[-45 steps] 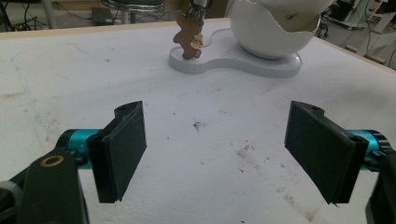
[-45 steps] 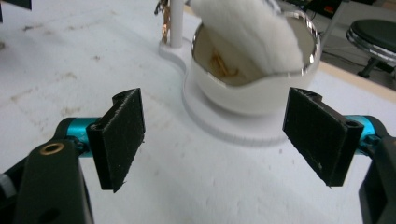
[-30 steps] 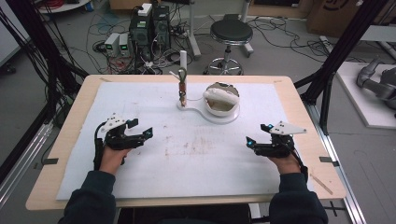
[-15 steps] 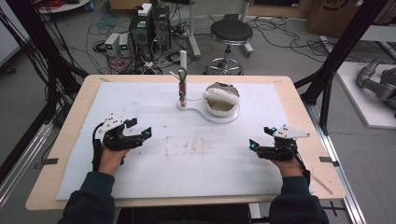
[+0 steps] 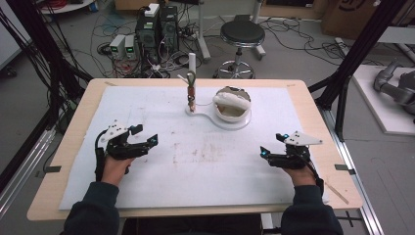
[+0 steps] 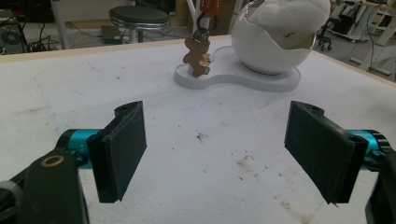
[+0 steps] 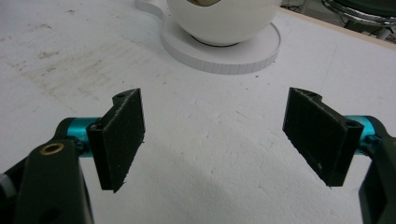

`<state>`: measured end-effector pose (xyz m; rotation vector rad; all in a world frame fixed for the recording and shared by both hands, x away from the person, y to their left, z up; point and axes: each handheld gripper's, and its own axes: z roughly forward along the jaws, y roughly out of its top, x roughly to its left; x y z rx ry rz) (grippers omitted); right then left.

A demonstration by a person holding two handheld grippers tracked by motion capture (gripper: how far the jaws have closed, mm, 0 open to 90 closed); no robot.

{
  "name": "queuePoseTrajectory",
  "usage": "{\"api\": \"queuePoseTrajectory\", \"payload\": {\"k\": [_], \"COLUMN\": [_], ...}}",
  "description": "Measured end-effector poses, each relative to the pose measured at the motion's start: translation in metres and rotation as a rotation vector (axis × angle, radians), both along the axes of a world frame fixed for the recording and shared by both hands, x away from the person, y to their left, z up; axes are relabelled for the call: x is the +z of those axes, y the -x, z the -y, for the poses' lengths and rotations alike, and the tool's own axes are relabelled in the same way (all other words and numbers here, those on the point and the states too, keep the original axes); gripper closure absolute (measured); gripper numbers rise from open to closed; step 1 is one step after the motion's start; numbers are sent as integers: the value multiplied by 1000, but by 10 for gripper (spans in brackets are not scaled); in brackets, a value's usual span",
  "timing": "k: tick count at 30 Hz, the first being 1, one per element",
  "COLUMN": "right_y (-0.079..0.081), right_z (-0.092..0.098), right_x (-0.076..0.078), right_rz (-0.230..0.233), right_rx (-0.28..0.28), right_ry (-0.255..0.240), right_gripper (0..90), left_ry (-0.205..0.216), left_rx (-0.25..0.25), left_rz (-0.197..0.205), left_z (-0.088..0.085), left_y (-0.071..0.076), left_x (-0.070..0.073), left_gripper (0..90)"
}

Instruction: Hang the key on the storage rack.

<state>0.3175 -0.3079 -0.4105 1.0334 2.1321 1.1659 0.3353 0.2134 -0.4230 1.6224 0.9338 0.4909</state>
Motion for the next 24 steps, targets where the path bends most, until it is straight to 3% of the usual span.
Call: {"api": "queuePoseTrajectory", "payload": {"k": [24], "right_y": [-2], "right_z": [-1], "right_x": [-1], "right_rz": [-2], "right_rx": [3], "right_ry": [-2], "right_gripper": [212], "left_ry": [-5], "left_rx": [4], "left_rz": [-2], "left_z": [0], "left_y": [0], "left_x": [-1], "left_gripper": [207]}}
